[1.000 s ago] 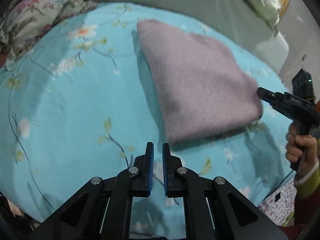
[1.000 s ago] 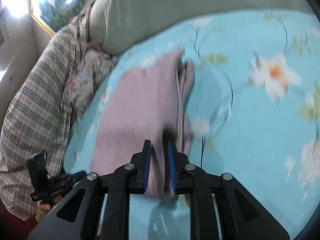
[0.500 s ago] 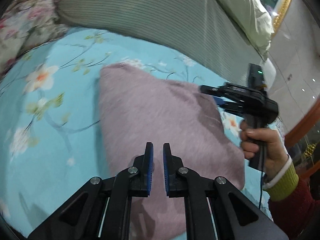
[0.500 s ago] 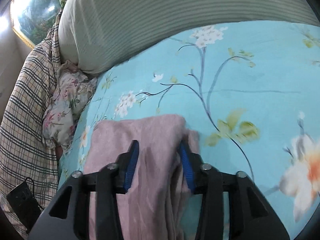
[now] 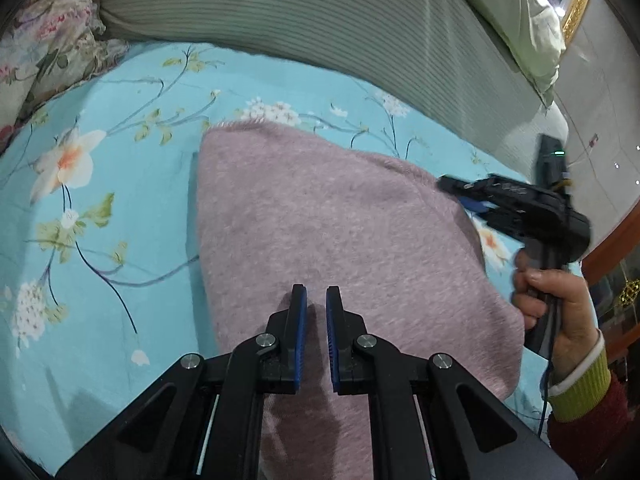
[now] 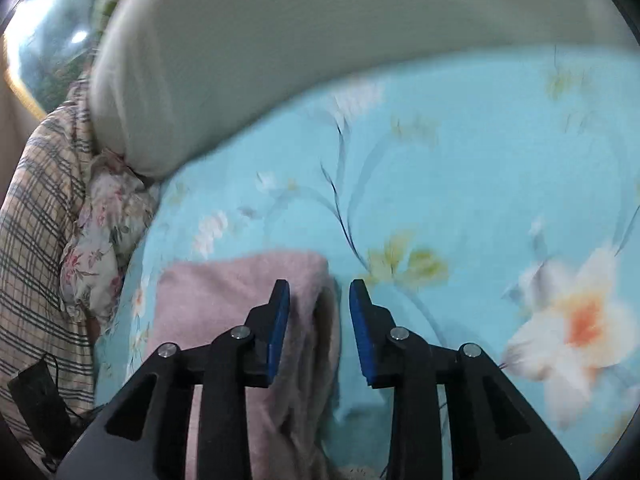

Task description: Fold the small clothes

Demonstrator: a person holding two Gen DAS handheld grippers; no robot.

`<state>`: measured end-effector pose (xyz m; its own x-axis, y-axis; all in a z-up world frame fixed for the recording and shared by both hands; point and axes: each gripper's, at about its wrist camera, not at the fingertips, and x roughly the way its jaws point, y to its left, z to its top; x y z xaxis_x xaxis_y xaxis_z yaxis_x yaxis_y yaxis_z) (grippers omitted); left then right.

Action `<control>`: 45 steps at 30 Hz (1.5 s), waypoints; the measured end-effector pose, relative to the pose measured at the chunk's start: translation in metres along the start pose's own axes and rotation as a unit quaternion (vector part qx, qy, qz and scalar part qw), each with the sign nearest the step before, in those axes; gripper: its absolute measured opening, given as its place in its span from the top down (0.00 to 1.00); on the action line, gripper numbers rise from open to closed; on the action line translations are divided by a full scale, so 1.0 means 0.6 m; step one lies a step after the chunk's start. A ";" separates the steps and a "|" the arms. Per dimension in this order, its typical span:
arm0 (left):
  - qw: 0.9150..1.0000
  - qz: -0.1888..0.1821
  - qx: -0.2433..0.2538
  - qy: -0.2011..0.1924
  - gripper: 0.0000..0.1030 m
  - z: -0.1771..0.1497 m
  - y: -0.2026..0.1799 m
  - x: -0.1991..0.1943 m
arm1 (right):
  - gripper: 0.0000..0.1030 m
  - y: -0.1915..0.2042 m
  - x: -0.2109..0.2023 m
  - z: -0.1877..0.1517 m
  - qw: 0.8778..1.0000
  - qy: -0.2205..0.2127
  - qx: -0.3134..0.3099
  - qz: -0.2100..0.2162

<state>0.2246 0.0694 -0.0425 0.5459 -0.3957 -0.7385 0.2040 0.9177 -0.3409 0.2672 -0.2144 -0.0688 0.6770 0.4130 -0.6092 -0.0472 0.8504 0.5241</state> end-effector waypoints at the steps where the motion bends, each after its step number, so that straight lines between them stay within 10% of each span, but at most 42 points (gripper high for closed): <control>1: 1.000 0.003 -0.001 -0.006 0.90 0.007 0.001 -0.003 | 0.68 0.017 -0.020 0.005 1.000 -0.012 -0.013 0.011; 5: 1.000 -0.001 -0.021 -0.014 0.87 0.031 0.008 -0.002 | 0.67 0.082 -0.014 -0.004 0.994 0.038 -0.057 0.082; 8: 0.999 0.025 -0.034 -0.003 0.87 0.048 0.016 0.029 | 0.68 0.072 0.047 -0.026 0.995 0.076 -0.062 0.017; 11: 0.999 0.028 -0.042 0.019 0.90 0.042 0.032 0.062 | 0.96 0.017 0.076 -0.040 0.997 0.072 -0.020 0.010; 17: 0.999 0.040 -0.018 0.014 0.91 0.030 0.025 0.068 | 0.97 0.006 0.065 -0.042 0.998 0.058 -0.018 0.014; 28: 1.000 -0.004 0.001 -0.002 0.91 -0.056 -0.020 -0.053 | 0.86 0.060 -0.051 -0.113 0.996 0.055 -0.045 0.052; 31: 0.999 -0.033 0.002 -0.006 0.91 -0.106 -0.035 -0.082 | 0.64 0.067 -0.080 -0.164 0.995 0.063 -0.060 0.056; 37: 0.998 -0.003 0.005 0.055 0.92 -0.191 -0.026 -0.050 | 0.65 0.026 -0.088 -0.228 0.995 0.078 -0.064 -0.005; 45: 0.999 0.008 0.009 0.048 0.92 -0.203 -0.037 -0.065 | 0.64 0.042 -0.136 -0.255 0.994 0.067 -0.086 0.026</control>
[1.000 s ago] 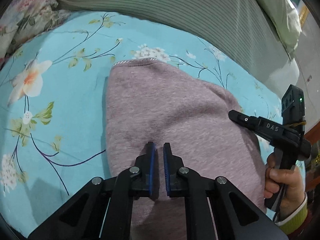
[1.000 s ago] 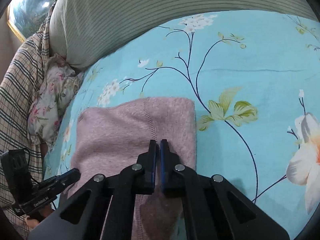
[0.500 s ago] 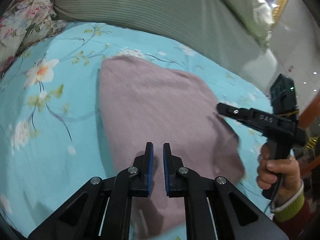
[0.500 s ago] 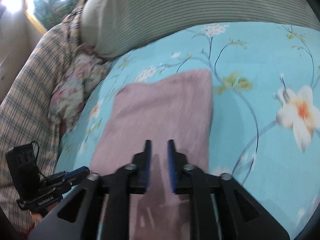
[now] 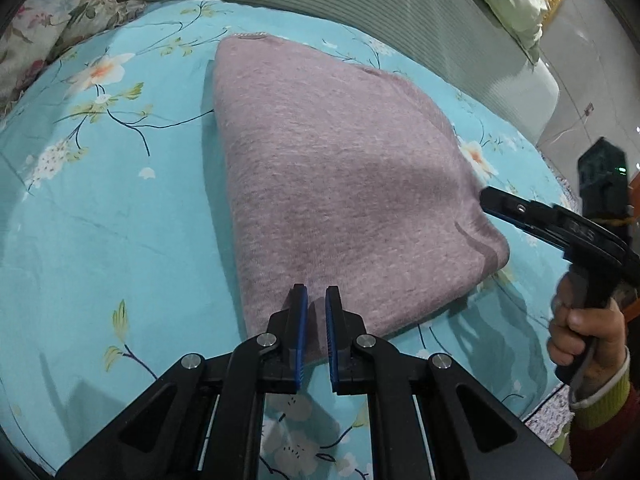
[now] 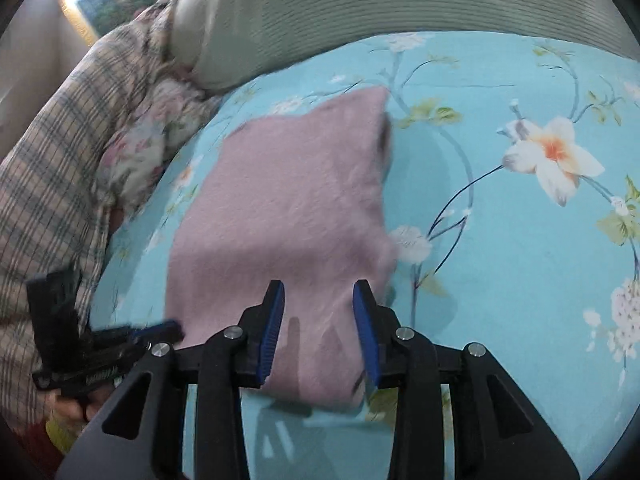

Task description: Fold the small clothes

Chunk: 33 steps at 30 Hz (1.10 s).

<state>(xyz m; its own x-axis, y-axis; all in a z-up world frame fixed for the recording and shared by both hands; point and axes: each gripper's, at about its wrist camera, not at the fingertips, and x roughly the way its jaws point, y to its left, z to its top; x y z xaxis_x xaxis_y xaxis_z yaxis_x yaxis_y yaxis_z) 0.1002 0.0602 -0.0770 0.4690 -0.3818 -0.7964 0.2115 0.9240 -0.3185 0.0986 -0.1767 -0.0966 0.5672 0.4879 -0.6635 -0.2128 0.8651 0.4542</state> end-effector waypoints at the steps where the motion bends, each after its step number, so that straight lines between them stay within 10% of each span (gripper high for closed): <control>1: 1.000 0.002 0.000 0.000 0.92 -0.004 -0.003 0.000 | 0.64 -0.001 0.008 -0.012 1.000 0.012 -0.009 -0.014; 3: 1.000 0.003 -0.001 0.000 0.92 -0.008 -0.005 0.001 | 0.62 -0.018 0.034 -0.034 0.997 0.042 -0.011 -0.060; 7: 1.000 0.008 0.000 0.001 0.92 -0.006 -0.006 0.000 | 0.62 -0.057 0.032 -0.047 0.998 0.036 0.051 -0.022; 33: 0.996 0.089 0.022 0.025 0.90 -0.031 -0.041 -0.013 | 0.56 0.008 0.007 -0.050 0.983 0.038 -0.075 -0.164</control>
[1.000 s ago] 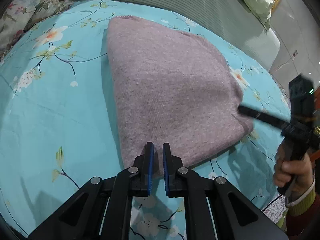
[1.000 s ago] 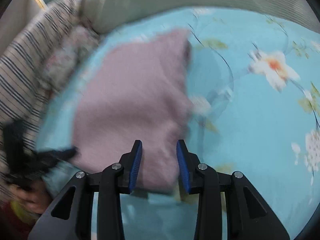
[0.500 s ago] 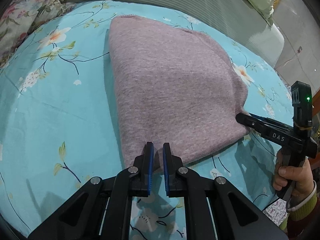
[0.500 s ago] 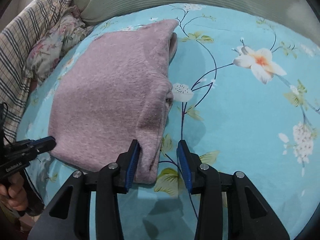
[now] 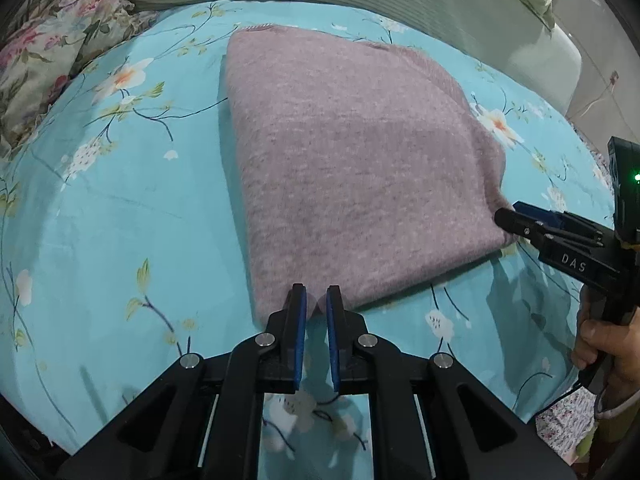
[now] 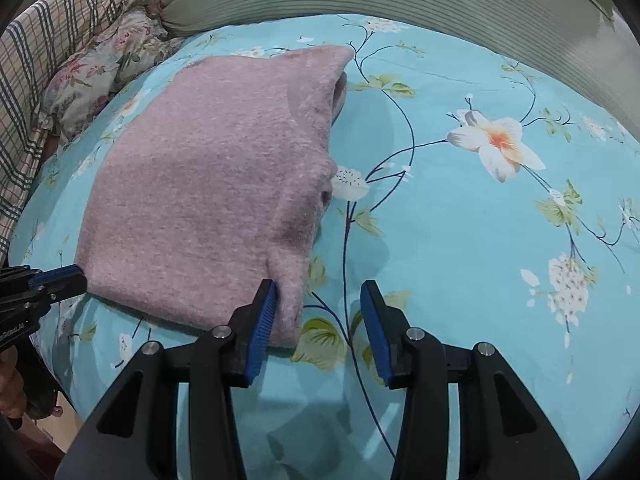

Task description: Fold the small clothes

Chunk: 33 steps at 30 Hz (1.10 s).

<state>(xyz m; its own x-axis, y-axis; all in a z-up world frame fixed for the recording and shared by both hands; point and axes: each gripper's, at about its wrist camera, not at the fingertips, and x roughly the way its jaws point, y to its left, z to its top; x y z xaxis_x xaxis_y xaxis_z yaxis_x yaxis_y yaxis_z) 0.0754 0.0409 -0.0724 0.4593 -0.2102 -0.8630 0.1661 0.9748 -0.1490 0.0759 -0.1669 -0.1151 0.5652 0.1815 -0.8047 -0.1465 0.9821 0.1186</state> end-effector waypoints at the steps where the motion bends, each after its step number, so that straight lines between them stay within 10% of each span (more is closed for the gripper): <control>1: 1.000 0.006 0.002 0.002 0.90 -0.003 -0.002 -0.003 | 0.56 -0.001 -0.002 -0.001 1.000 0.000 0.000 -0.001; 8: 0.998 0.051 0.016 -0.013 0.60 -0.023 -0.013 -0.040 | 0.56 -0.003 -0.021 -0.019 1.000 0.001 0.012 0.003; 33: 0.991 0.110 0.015 -0.077 0.31 0.003 0.000 -0.123 | 0.54 -0.009 -0.085 0.024 0.992 -0.047 0.055 0.108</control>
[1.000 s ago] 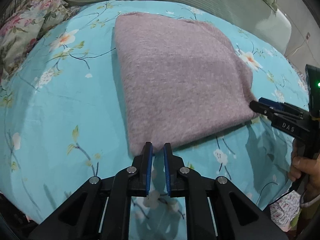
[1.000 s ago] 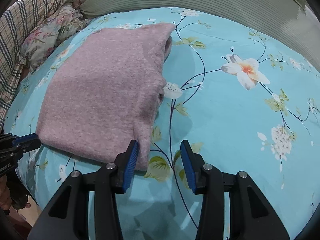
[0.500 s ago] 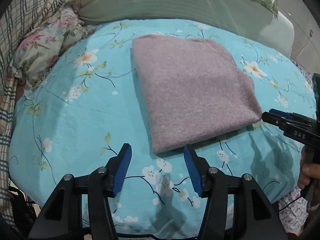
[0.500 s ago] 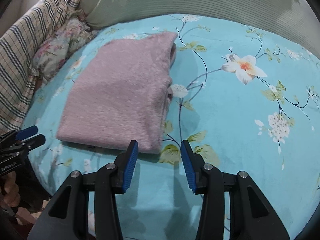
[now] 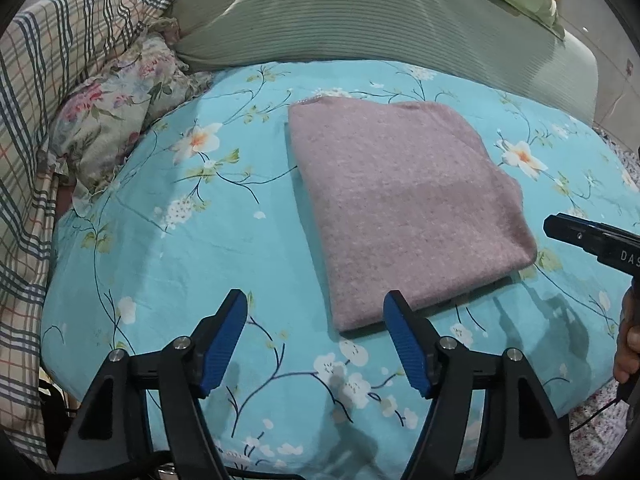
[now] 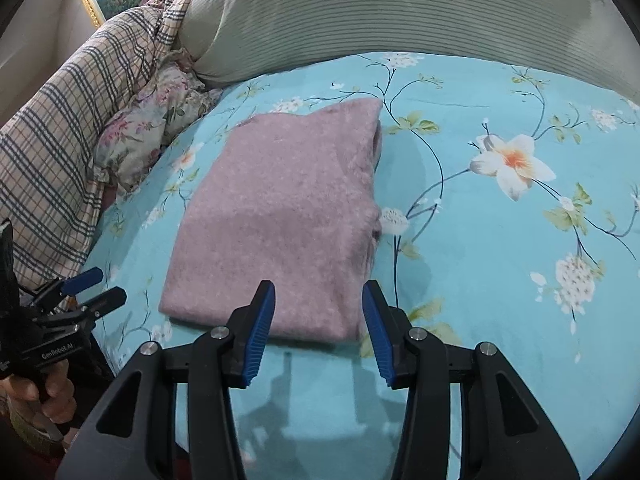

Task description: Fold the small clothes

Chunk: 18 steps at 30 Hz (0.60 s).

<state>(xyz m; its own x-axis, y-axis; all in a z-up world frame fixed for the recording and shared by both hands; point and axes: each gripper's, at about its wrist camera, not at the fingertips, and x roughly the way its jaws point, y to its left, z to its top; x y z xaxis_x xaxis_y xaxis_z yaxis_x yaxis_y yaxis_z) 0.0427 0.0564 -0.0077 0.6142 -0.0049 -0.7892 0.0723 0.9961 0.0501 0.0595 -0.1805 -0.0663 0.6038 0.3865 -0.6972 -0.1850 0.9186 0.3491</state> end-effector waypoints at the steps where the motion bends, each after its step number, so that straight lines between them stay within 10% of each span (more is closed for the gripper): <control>1: 1.000 0.001 -0.002 0.001 0.31 0.005 0.002 0.006 | 0.54 -0.002 0.006 0.008 1.000 -0.001 0.003 0.002; 14: 0.999 0.006 -0.043 0.021 0.30 0.085 0.042 0.111 | 0.53 -0.084 0.158 0.161 0.992 -0.014 0.109 0.061; 18: 0.999 0.009 -0.041 0.029 0.30 0.098 0.038 0.136 | 0.92 -0.091 0.181 0.183 0.989 -0.013 0.121 0.079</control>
<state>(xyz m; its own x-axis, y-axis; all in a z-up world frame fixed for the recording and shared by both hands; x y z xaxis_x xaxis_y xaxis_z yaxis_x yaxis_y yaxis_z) 0.1410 0.0736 -0.0349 0.5674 0.0154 -0.8233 -0.0037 0.9999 0.0162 0.2201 -0.1975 -0.0924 0.6024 0.5190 -0.6064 -0.0904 0.7992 0.5942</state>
